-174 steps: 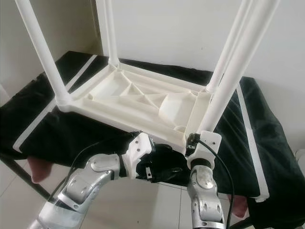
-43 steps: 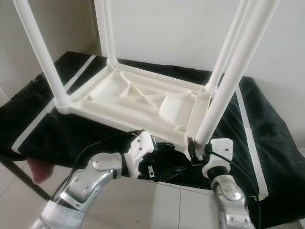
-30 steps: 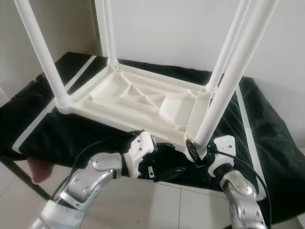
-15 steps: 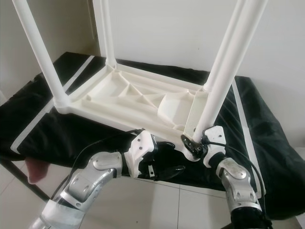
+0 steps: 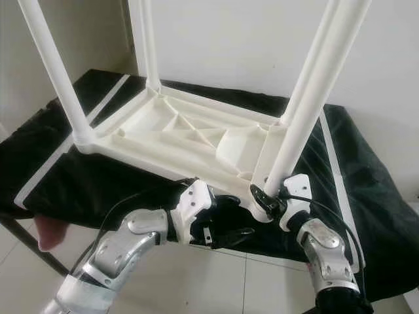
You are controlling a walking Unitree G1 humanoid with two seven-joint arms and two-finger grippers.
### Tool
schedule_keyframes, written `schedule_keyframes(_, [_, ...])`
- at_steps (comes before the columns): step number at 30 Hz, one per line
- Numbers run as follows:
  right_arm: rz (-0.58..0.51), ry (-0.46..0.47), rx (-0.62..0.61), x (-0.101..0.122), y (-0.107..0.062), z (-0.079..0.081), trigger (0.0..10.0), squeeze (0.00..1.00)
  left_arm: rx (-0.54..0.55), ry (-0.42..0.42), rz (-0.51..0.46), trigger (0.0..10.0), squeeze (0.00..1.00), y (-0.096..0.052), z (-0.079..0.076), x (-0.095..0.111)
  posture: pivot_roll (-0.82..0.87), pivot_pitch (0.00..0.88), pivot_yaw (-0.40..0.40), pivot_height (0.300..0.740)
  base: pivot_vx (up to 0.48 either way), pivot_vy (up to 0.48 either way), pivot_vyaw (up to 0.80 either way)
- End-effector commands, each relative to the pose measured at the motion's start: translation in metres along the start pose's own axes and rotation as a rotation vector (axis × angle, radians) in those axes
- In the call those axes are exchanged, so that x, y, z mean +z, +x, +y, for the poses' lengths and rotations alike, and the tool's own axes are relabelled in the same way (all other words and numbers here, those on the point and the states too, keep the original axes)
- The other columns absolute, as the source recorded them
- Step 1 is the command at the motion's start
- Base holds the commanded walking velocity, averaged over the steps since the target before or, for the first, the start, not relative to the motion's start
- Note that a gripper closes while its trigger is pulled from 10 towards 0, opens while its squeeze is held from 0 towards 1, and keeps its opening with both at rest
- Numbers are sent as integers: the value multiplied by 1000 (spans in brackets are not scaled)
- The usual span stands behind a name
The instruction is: Building children table
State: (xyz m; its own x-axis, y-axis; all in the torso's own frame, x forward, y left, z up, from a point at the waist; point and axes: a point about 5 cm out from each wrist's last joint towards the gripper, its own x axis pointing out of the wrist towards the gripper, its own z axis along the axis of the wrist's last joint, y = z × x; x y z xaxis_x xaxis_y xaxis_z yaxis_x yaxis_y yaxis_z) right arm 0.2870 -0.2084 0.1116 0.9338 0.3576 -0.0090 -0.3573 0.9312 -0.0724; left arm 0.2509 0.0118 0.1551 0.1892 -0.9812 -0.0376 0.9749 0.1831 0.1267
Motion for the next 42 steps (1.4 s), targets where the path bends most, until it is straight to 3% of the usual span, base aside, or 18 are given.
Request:
schedule_keyframes(1, [34, -4, -85, -4, -3, -4, 10000, 0, 31, 1, 4, 10000, 0, -1, 0, -1, 7, 0, -64, 740, 0, 0, 0])
schedule_keyframes(2, [34, -4, -85, -4, -3, -4, 10000, 0, 31, 1, 4, 10000, 0, -1, 0, -1, 7, 0, -64, 740, 0, 0, 0])
schedule_keyframes(4, [44, 52, -239, -5, -2, -5, 10000, 0, 24, -1, 5, 10000, 0, 0, 0, -1, -4, 0, -55, 740, 0, 0, 0])
schedule_keyframes(5, [44, 52, -239, -5, -2, -5, 10000, 0, 24, -1, 5, 10000, 0, 0, 0, -1, -4, 0, -55, 740, 0, 0, 0])
schedule_keyframes(7, [67, 101, -416, -9, -3, 0, 10000, 0, 14, 2, 9, 10000, 0, 2, -1, -1, -5, 0, -52, 740, 0, 0, 0])
schedule_keyframes(9, [67, 101, -416, -9, -3, 0, 10000, 0, 14, 2, 9, 10000, 0, 2, -1, -1, -5, 0, -52, 740, 0, 0, 0])
schedule_keyframes(10, [78, 112, -504, -11, -5, 4, 10000, 0, 11, 4, 11, 10000, 0, 2, -1, -2, -6, 0, -49, 740, 0, 0, 0])
schedule_keyframes(11, [78, 112, -504, -11, -5, 4, 10000, 0, 11, 4, 11, 10000, 0, 2, -1, -2, -6, 0, -49, 740, 0, 0, 0])
schedule_keyframes(13, [95, 130, -635, -14, -6, 10, 10000, 0, 9, 3, 14, 10000, 0, 1, -1, -2, -2, 2, -51, 740, 0, 0, 0])
schedule_keyframes(17, [101, 146, -780, -15, -6, 18, 10000, 0, 13, 1, 15, 10000, 0, 0, -1, -2, 2, 3, -55, 740, 0, 0, 0])
schedule_keyframes(23, [53, 192, -770, -8, 0, 31, 10000, 0, 20, -4, 12, 10000, 0, -1, -2, -2, 7, 3, -57, 740, 0, 0, 0])
schedule_keyframes(29, [11, 212, -735, 1, 1, 28, 10000, 0, 17, -2, 13, 10000, 0, 0, -1, -2, 0, 0, -57, 740, 0, 0, 0])
schedule_keyframes(30, [16, 195, -731, 1, 1, 29, 10000, 969, 18, 0, 13, 10000, 0, 0, -1, -1, -1, 2, -57, 740, 0, 0, 0])
schedule_keyframes(42, [-20, 177, -633, 7, 1, 27, 10000, 1000, 21, 0, 13, 10000, 0, 0, -1, -2, 4, 0, -62, 740, 0, 0, 0])
